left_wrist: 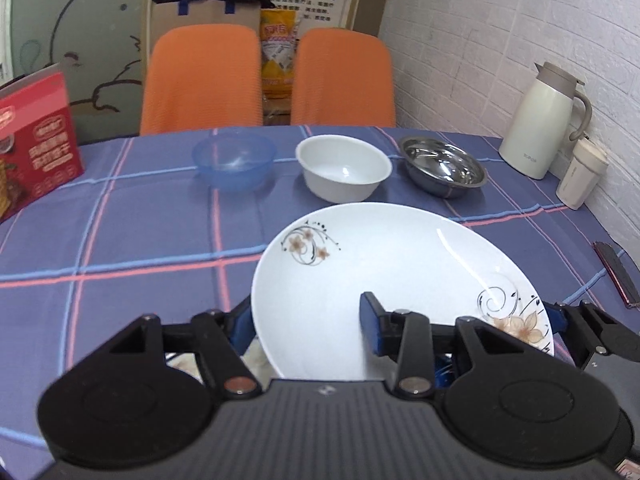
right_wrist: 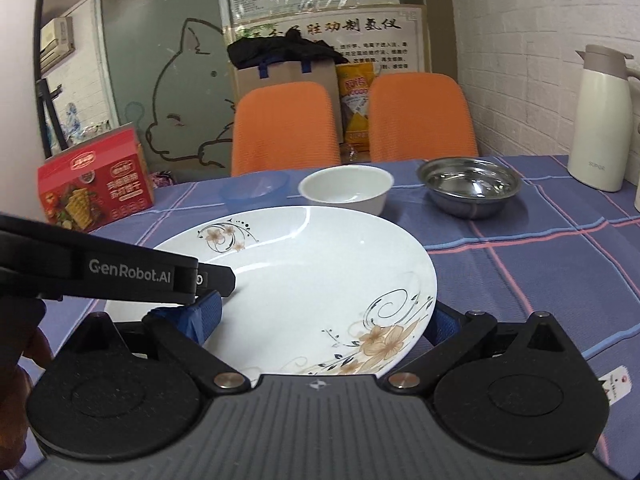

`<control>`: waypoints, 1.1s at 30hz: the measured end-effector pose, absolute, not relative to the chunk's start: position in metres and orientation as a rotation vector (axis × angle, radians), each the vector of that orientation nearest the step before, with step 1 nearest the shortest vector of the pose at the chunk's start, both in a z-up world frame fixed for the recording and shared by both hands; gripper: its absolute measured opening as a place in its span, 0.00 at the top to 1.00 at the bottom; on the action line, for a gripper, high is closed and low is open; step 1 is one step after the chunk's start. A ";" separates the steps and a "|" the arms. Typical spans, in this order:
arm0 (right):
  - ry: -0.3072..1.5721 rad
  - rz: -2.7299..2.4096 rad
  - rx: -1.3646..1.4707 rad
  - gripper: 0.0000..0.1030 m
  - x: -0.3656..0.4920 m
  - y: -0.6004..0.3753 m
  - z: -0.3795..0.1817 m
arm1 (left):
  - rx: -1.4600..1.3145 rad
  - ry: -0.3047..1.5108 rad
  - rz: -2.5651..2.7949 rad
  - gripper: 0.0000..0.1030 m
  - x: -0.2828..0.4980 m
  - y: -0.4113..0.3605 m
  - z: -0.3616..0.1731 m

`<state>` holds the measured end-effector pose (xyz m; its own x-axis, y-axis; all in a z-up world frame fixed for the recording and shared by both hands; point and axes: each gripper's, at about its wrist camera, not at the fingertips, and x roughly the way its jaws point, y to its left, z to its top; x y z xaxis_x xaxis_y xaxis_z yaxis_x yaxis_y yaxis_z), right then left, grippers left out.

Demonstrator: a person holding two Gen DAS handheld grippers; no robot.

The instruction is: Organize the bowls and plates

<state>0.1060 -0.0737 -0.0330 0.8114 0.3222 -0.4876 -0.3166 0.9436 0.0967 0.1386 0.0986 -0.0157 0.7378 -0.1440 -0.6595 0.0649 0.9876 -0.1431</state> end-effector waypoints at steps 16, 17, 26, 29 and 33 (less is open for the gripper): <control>0.594 0.486 -0.070 0.12 0.054 -0.009 -0.057 | -0.163 0.732 0.012 0.61 0.053 0.166 -0.042; 0.592 0.482 -0.078 0.12 0.054 -0.008 -0.058 | -0.167 0.735 0.007 0.60 0.053 0.166 -0.043; 0.602 0.448 -0.151 0.13 0.051 -0.004 -0.063 | -0.172 0.676 0.006 0.37 0.045 0.166 -0.041; 0.617 0.462 -0.132 0.14 0.053 -0.008 -0.066 | -0.147 0.650 0.009 0.34 0.044 0.161 -0.035; 0.613 0.460 -0.257 0.14 0.049 0.002 -0.070 | -0.133 0.649 0.013 0.31 0.047 0.157 -0.032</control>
<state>0.0485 0.0024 -0.0702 0.7219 0.3373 -0.6042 -0.4865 0.8683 -0.0965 0.0468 0.1567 -0.0324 0.7968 -0.0296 -0.6035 -0.0539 0.9913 -0.1198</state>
